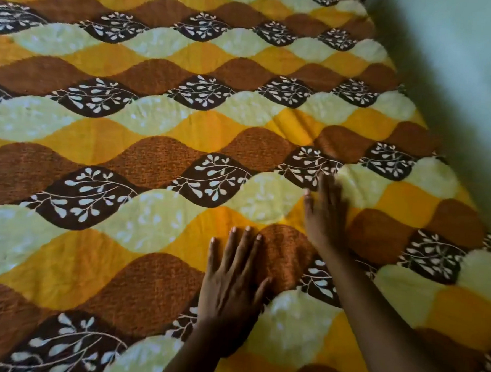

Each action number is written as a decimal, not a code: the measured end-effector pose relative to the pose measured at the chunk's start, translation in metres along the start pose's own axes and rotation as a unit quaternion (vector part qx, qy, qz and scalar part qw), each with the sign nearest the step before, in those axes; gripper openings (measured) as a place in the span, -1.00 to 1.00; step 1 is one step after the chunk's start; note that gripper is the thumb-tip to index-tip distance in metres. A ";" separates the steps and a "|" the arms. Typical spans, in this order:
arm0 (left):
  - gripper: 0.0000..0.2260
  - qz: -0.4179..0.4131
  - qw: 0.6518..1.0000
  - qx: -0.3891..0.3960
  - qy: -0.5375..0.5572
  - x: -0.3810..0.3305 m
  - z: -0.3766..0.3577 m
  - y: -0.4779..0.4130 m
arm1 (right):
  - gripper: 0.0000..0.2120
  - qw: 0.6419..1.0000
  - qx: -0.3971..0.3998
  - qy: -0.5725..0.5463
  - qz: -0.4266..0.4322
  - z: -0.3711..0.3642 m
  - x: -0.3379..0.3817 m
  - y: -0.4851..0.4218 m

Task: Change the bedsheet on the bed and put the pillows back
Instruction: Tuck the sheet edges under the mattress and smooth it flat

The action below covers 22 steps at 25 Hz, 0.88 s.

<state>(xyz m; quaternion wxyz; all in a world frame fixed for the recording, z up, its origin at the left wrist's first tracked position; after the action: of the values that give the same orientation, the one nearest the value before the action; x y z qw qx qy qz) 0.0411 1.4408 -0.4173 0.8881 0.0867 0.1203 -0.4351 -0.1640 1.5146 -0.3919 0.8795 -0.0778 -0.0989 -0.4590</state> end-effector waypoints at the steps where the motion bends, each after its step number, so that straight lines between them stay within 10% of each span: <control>1: -0.41 -0.005 1.000 0.010 -0.012 -0.007 0.002 0.000 | -0.45 0.997 0.011 -0.011 0.082 -0.008 0.032 -0.007; 5: -0.41 -0.035 0.997 0.028 -0.056 -0.009 -0.010 0.001 | -0.43 0.961 0.116 0.027 0.251 -0.053 0.097 -0.015; 16: -0.39 -0.081 0.995 0.059 -0.030 -0.070 -0.024 0.073 | -0.33 0.992 0.030 0.046 -0.115 0.028 -0.158 0.117; 22: -0.45 -0.135 0.985 0.102 -0.014 -0.110 -0.031 0.197 | -0.33 0.987 0.027 0.008 -0.156 0.053 -0.189 0.271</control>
<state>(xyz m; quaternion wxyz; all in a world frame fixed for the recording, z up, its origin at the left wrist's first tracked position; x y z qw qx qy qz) 0.1281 1.6505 -0.4056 0.8094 0.1543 0.0733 -0.5619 -0.0520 1.8303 -0.3999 0.7995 -0.0341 -0.1156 -0.5885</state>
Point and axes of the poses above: each hand's wrist, its own y-axis away from the middle knuckle, its own z-axis out of the back of the hand, x = y × z, the point moved 10 cm from there along -y, towards the middle knuckle, and after that the axes turned 13 degrees about z, right-handed, at the moved point
